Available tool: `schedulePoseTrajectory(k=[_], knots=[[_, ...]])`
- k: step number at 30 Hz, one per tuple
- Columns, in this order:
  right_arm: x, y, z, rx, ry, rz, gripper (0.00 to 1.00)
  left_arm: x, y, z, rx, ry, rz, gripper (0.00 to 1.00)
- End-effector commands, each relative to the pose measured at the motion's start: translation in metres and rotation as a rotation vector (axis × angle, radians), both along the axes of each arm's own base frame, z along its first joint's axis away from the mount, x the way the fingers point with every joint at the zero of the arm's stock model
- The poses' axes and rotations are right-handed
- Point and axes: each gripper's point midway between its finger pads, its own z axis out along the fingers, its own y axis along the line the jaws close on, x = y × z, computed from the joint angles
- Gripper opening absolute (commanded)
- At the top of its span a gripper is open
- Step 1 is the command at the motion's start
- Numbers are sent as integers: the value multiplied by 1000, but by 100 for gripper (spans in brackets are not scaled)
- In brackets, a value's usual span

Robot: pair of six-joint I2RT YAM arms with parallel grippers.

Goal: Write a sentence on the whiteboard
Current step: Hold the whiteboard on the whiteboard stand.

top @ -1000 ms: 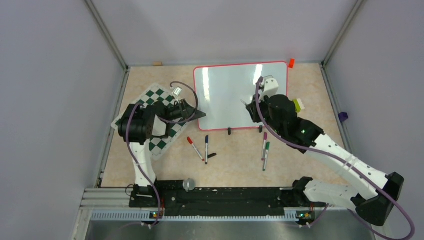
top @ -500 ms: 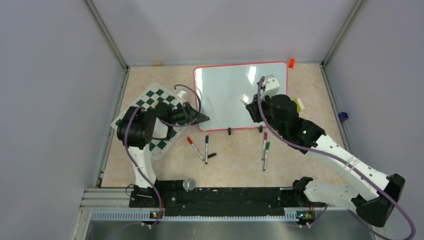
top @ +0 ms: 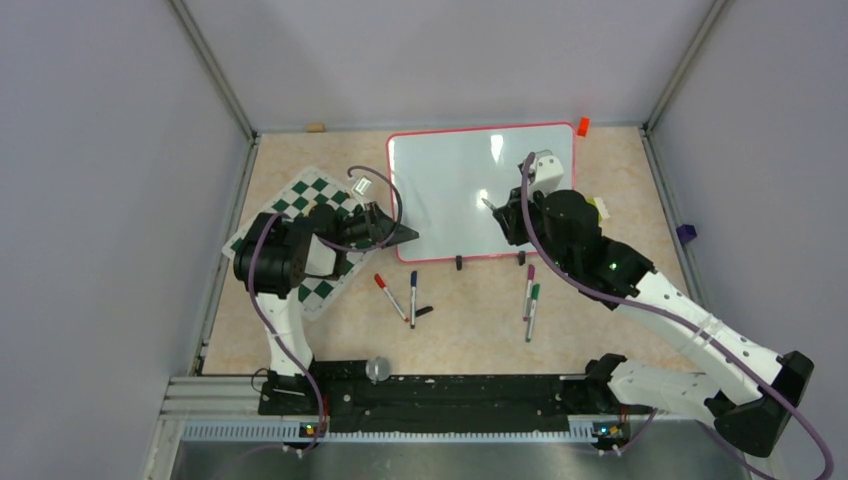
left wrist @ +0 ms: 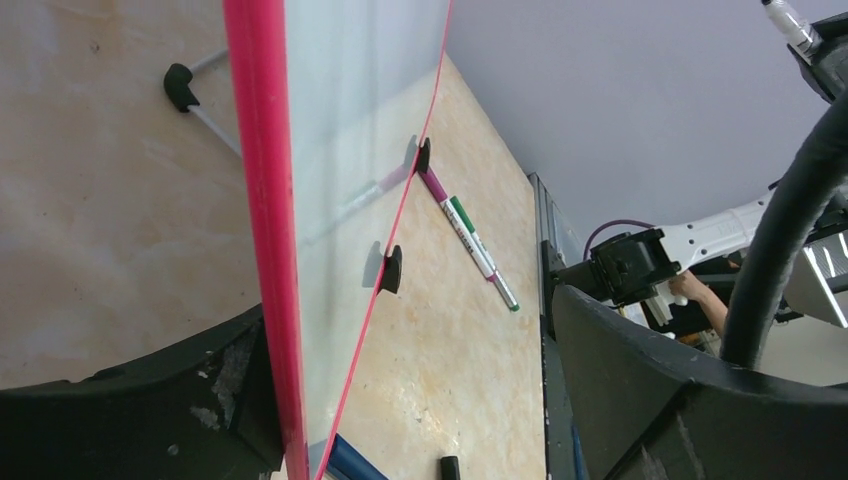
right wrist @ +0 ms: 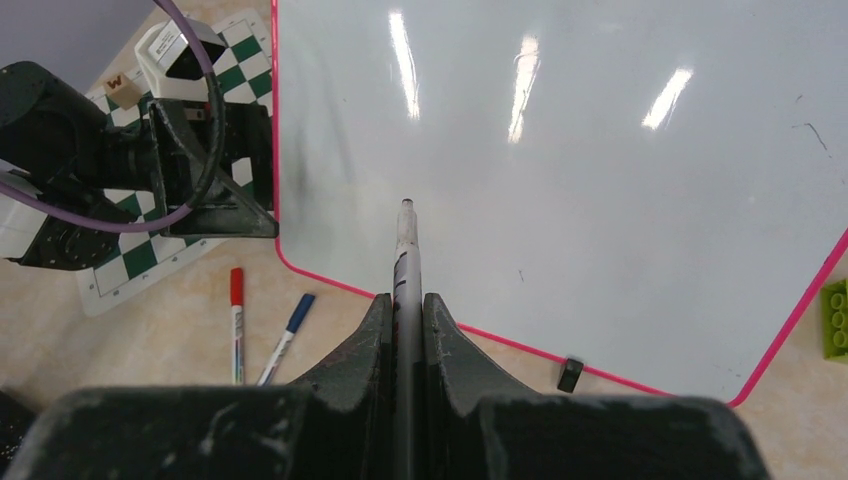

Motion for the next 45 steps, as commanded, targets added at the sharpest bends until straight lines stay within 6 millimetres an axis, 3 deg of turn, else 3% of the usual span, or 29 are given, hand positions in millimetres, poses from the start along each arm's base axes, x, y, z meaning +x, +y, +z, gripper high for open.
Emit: schedulePoseTrajectory(k=[1,5,10,16,25,31,45], knots=[[3,-3,13,33,-27,-15,0,-1,0,23,-47,-144,-32,92],[4,-4,11,28,-23,-26,0,0,1,18,-42,-153,-5,88],[3,-8,7,21,-18,-39,0,2,3,13,-27,-185,25,70],[3,-9,3,9,-11,-45,0,5,1,9,-30,-172,7,63],[5,-9,2,2,-9,-48,0,11,2,8,-26,-190,41,17],[5,-8,2,5,-8,-46,0,7,1,8,-11,-236,47,3],[3,-13,2,7,-14,-57,0,-3,-3,5,12,-305,7,0]])
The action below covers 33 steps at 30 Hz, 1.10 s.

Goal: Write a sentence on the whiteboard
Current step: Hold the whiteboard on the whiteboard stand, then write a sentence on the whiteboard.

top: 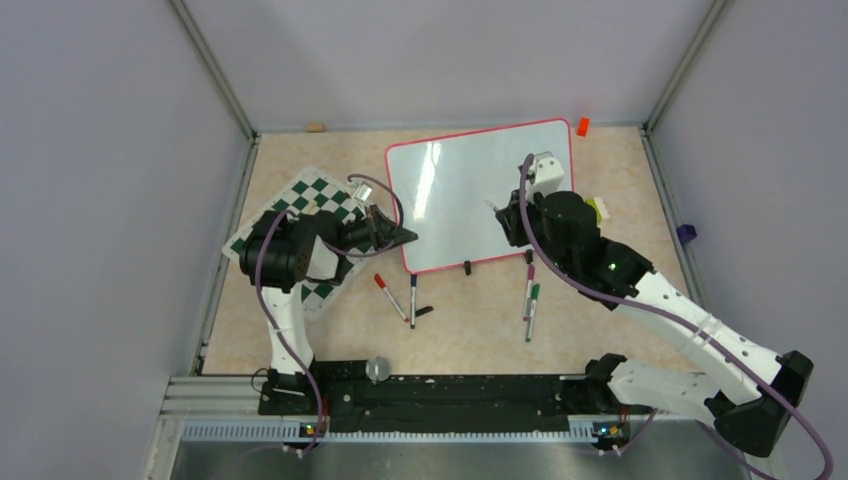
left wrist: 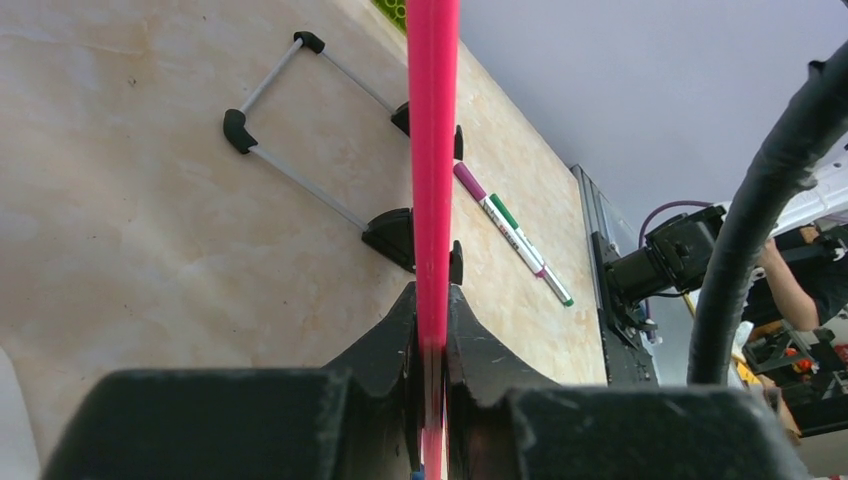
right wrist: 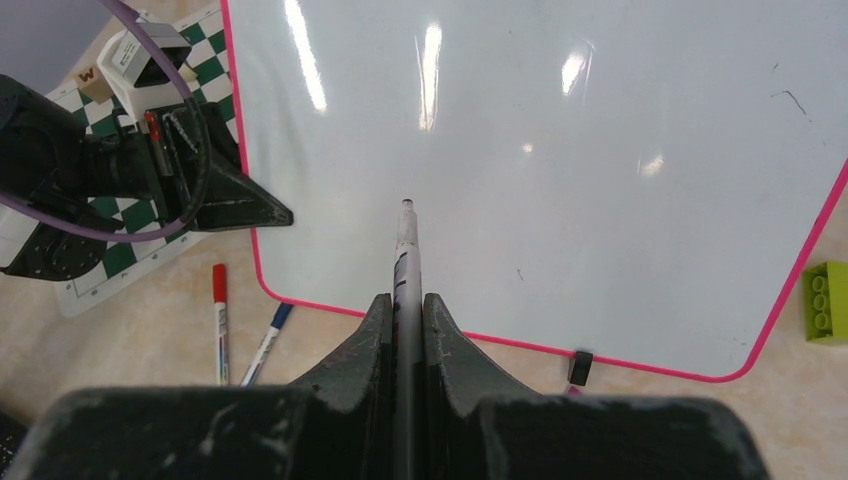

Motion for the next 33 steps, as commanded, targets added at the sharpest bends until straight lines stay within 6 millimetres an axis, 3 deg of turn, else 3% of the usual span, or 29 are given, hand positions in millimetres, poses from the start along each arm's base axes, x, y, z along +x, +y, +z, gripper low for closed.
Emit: schedulePoseTrajectory(k=[1,5,12,22,28,33], knots=[[2,-7,9,29,-27,-30,0,-6,-3,17,5,-163,-12,0],[1,-7,10,32,-29,-29,0,-13,-3,18,29,-243,-7,0],[0,-9,10,35,-31,-31,0,-16,-6,16,25,-221,-34,0],[-1,-12,16,44,-49,-36,0,-45,-23,18,31,-228,-71,0],[-3,-9,12,60,-45,-22,0,-42,-21,9,89,-251,-50,0],[1,-18,6,-6,-74,-43,0,-41,-19,-3,134,-254,-51,0]])
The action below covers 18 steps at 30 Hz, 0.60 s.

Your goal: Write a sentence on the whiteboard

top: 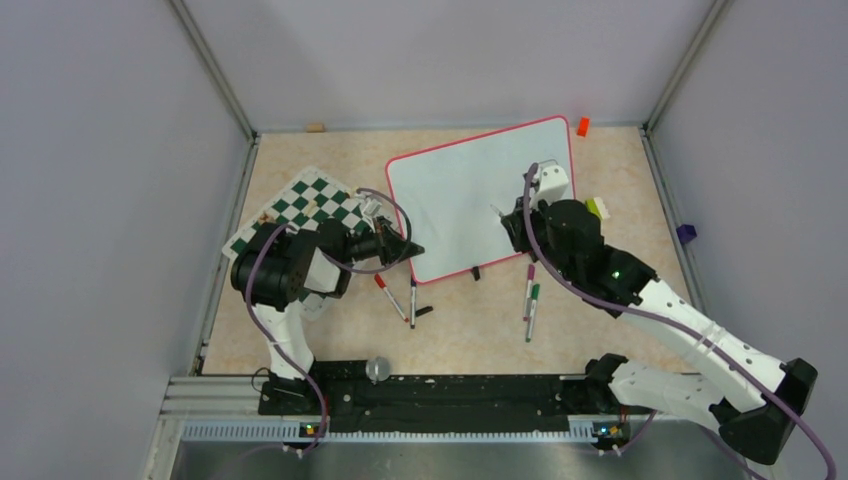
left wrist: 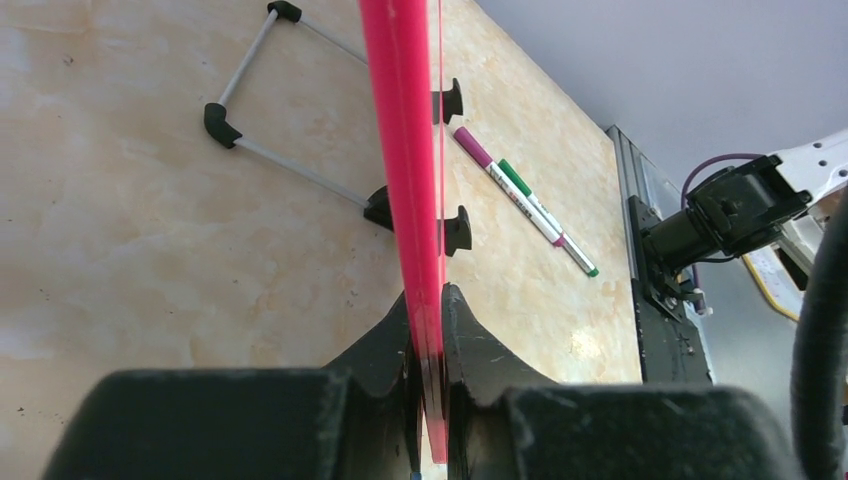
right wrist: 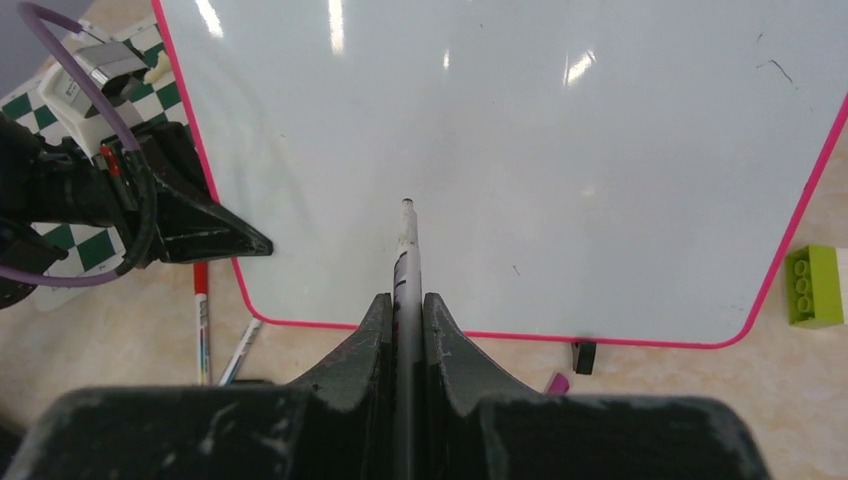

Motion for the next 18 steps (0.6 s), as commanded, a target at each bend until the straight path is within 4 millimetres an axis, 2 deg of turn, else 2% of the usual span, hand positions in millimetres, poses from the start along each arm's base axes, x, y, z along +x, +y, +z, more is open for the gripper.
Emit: schedulePoseTrajectory(k=[1,4,8,13,18], knots=[[8,-12,14,-19,-74,-41,0,-6,-3,-2,58,-138,-48,0],[13,-15,19,-24,-102,-69,0,-6,-4,-1,54,-131,-64,0],[12,-7,26,25,-102,-39,0,-5,-7,-2,58,-128,-66,0],[7,0,19,75,-62,-22,0,-4,-11,2,46,-134,-73,0],[11,11,22,53,-77,30,0,-4,-12,-1,74,-138,-74,0]])
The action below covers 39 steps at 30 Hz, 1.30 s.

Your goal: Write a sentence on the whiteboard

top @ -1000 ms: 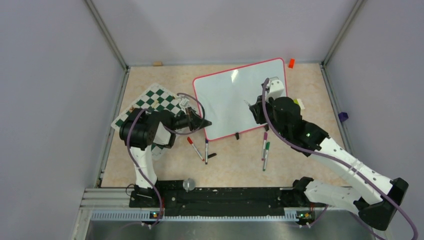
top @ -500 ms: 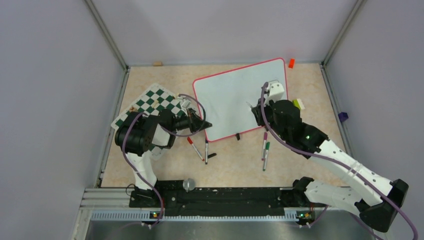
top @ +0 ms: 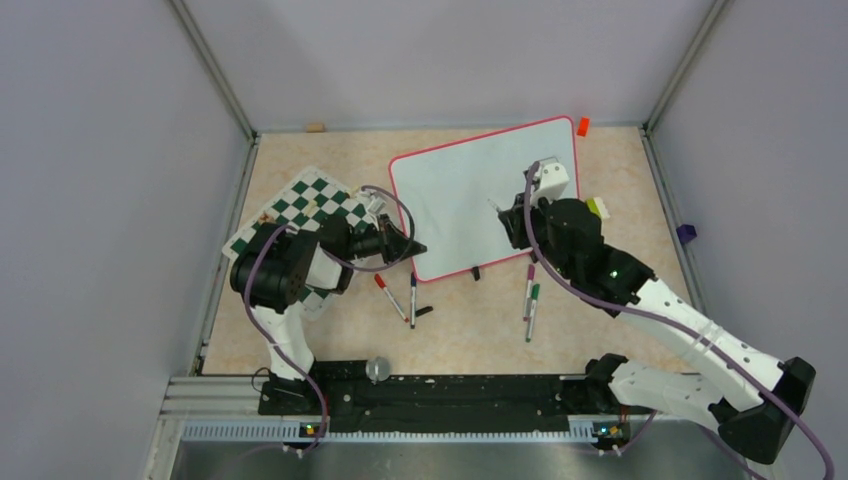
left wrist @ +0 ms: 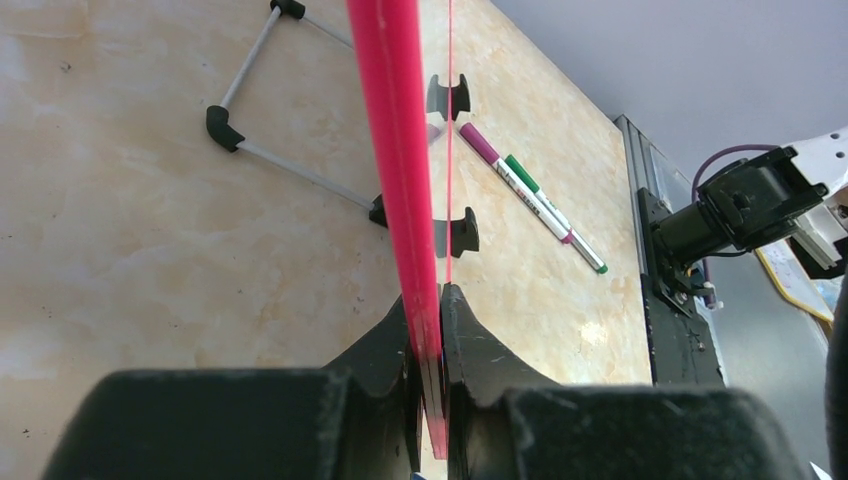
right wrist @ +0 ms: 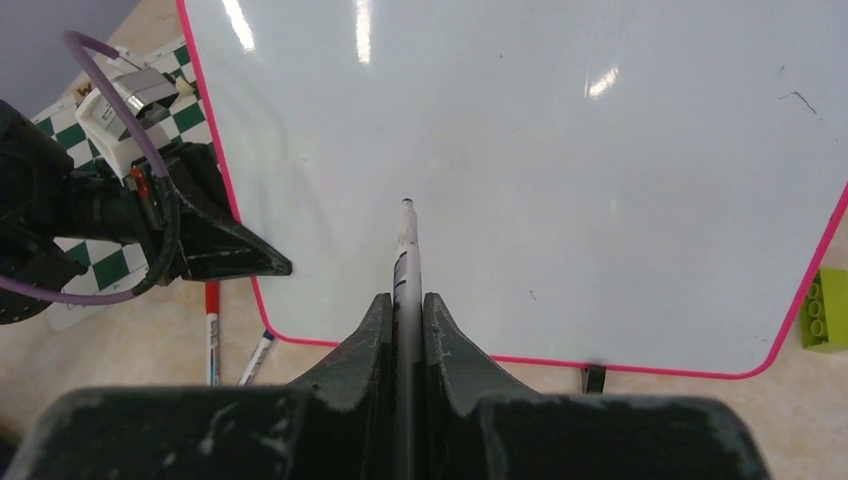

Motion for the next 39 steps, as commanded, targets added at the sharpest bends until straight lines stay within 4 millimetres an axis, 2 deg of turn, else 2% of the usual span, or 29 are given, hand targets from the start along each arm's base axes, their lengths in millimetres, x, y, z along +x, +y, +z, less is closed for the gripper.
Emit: schedulePoseTrajectory(k=[1,5,9,16,28,33,39], knots=[[7,12,17,13,-41,48,0,-7,-6,1,48,-125,-60,0],[7,18,16,-4,-19,75,0,-4,-6,0,87,-101,-64,0],[4,22,17,61,-11,80,0,1,-5,-7,142,-77,-87,0],[1,22,8,64,15,82,0,-5,-13,-5,84,-49,-224,0],[5,13,5,9,6,45,0,-3,-14,-10,79,-17,-235,0],[7,18,2,2,20,61,0,0,-13,-13,89,-11,-225,0],[13,28,10,-1,9,83,0,1,-13,-13,93,-3,-217,0]])
